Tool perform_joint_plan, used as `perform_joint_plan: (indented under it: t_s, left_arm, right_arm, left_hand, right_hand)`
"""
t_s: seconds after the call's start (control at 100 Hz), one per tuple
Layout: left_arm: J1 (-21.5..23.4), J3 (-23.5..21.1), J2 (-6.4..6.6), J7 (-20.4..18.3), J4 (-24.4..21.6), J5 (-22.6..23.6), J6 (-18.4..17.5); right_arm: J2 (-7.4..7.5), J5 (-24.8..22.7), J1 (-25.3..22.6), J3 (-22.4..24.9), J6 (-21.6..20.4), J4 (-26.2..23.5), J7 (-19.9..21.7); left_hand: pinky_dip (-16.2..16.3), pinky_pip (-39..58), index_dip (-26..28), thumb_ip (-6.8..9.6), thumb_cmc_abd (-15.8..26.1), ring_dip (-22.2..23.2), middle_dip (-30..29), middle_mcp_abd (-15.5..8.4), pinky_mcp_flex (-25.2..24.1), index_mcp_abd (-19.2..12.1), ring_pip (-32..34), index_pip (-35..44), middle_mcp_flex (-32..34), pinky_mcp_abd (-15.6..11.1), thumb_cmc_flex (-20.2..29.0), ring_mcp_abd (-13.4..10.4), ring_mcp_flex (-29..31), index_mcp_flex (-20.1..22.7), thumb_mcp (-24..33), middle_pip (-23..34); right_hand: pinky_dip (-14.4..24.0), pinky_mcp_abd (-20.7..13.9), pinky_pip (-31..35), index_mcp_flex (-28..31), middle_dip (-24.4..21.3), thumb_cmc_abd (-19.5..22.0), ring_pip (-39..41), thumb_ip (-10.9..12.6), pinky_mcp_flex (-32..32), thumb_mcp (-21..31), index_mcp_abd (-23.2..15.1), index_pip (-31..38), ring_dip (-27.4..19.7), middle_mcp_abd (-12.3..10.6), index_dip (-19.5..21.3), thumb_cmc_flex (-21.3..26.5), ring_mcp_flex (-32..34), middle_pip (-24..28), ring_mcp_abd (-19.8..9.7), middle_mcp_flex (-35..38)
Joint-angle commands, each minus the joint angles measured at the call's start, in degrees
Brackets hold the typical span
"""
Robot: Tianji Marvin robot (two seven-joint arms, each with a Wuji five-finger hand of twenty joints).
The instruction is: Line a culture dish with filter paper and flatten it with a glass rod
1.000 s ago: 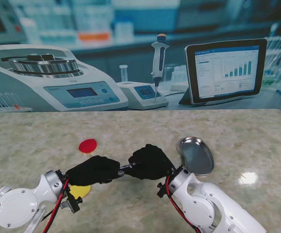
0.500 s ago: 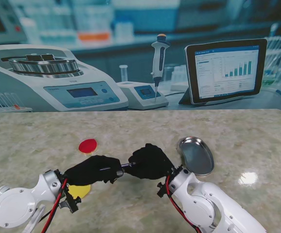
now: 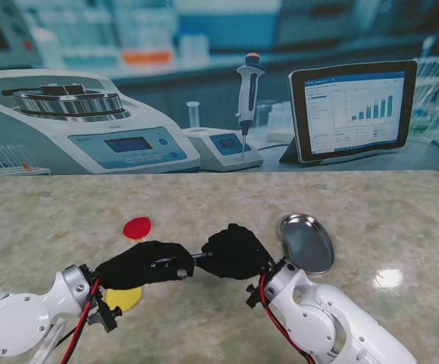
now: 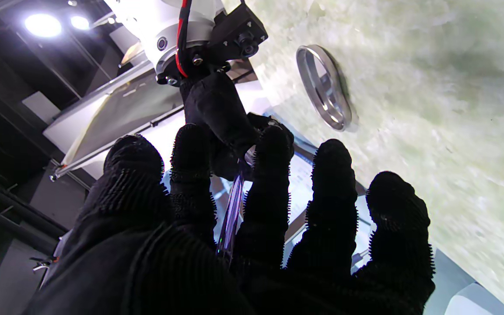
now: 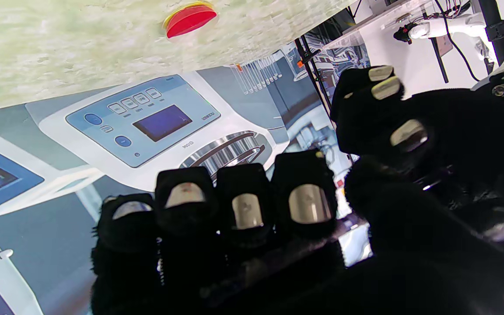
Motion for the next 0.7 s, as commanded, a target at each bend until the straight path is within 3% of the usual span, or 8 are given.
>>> perform_joint_plan:
  t_s: [0.0, 0.08, 0.24, 0.35, 0.49, 0.69]
  left_arm:
    - [0.30, -0.34, 0.21, -0.34, 0.04, -0.19, -0.15]
    - [0.38, -0.74, 0.22, -0.39, 0.10, -0.17, -0.44]
    - [0.43, -1.52, 0.07, -0.22, 0.38, -1.45, -0.87]
    - [0.38, -2.08, -0.02, -0.12, 0.45, -1.95, -0.93]
    - [0.45, -2.63, -0.29, 0.91, 0.39, -2.10, -0.93]
    - [0.44, -3.23, -0.52, 1.77, 0.16, -1.84, -0.57]
  right_arm:
    - [-0.20, 0.17, -0.54, -0.11, 0.14, -0.36, 0.15]
    - [-0.23, 0.26, -0.66, -0.02, 0.17, -0.40, 0.03]
    - [-0.21, 0.25, -1.04, 0.33, 0.27, -0.60, 0.05]
    - [-0.19, 0.19, -1.32, 0.64, 0.38, -0.77, 0.08]
    - [-0.14, 0.09, -1.67, 1.04, 0.43, -0.96, 0.15]
    - [-0.06, -0.15, -2.17, 1.57, 0.36, -1.21, 0.27]
  left_hand:
    - [-3.22, -1.47, -7.09, 1.43, 0.38, -2.45, -3.87, -0.20, -2.06, -0.74, -3.62, -5.38, -6.38, -1.41, -1.58, -1.67, -2.51, -1.27, 0.02, -9.12]
    - [-6.04, -2.91, -12.45, 1.51, 1.15, -5.94, -8.31, -0.93, -3.59, -0.54, -9.78, -9.45, -9.99, -1.81, -2.47, -2.08, -4.33, -2.42, 0.11, -13.88]
    - [-17.16, -19.61, -21.63, 1.90, 3.87, -17.16, -15.05, -2.33, -5.45, -0.20, -26.85, -19.32, -13.62, -0.58, -4.37, -3.57, -4.98, -5.39, -0.45, -20.04]
    - [-23.91, -32.02, -24.74, 1.98, 4.17, -21.83, -17.72, -2.83, -6.88, -0.85, -34.89, -23.35, -14.92, -0.97, -4.79, -4.70, -6.34, -6.93, -0.99, -22.38]
    - [-26.93, -41.25, -26.32, 2.04, 4.64, -24.17, -19.02, -3.67, -7.80, -1.12, -40.23, -26.03, -16.87, -1.82, -5.37, -5.96, -7.63, -9.76, -1.48, -23.64]
    - [-26.62, -47.28, -27.02, 2.09, 5.10, -24.29, -19.33, -4.24, -8.43, -1.25, -44.04, -27.06, -18.41, -2.78, -5.90, -6.46, -8.64, -11.61, -1.97, -24.16]
  right_hand:
    - [1.57, 0.46, 4.63, 2.91, 2.09, 3.61, 2.71, -0.68, -0.44, -0.96, 0.84, 2.51, 1.15, 0.66, 1.21, -0.94, 0.97, 2.89, 0.41, 0.42]
    - [1.68, 0.51, 4.68, 2.99, 2.11, 3.55, 2.74, -0.66, -0.38, -0.91, 0.88, 2.54, 1.22, 0.74, 1.17, -0.89, 1.02, 2.92, 0.47, 0.50]
    - [1.81, 0.53, 4.74, 3.04, 2.15, 3.51, 2.82, -0.63, -0.28, -0.84, 0.92, 2.58, 1.31, 0.75, 1.13, -0.86, 1.16, 2.97, 0.51, 0.59]
    - [1.93, 0.54, 4.82, 3.11, 2.18, 3.49, 2.91, -0.63, -0.18, -0.79, 1.01, 2.62, 1.38, 0.71, 1.09, -0.91, 1.29, 3.03, 0.50, 0.68]
    - [2.08, 0.55, 4.89, 3.15, 2.20, 3.43, 2.95, -0.62, -0.11, -0.72, 0.95, 2.63, 1.44, 0.64, 1.05, -0.93, 1.34, 3.05, 0.48, 0.76]
    - [2.18, 0.50, 4.94, 3.20, 2.22, 3.41, 3.02, -0.62, 0.05, -0.70, 0.92, 2.65, 1.49, 0.65, 1.02, -1.00, 1.47, 3.06, 0.44, 0.83]
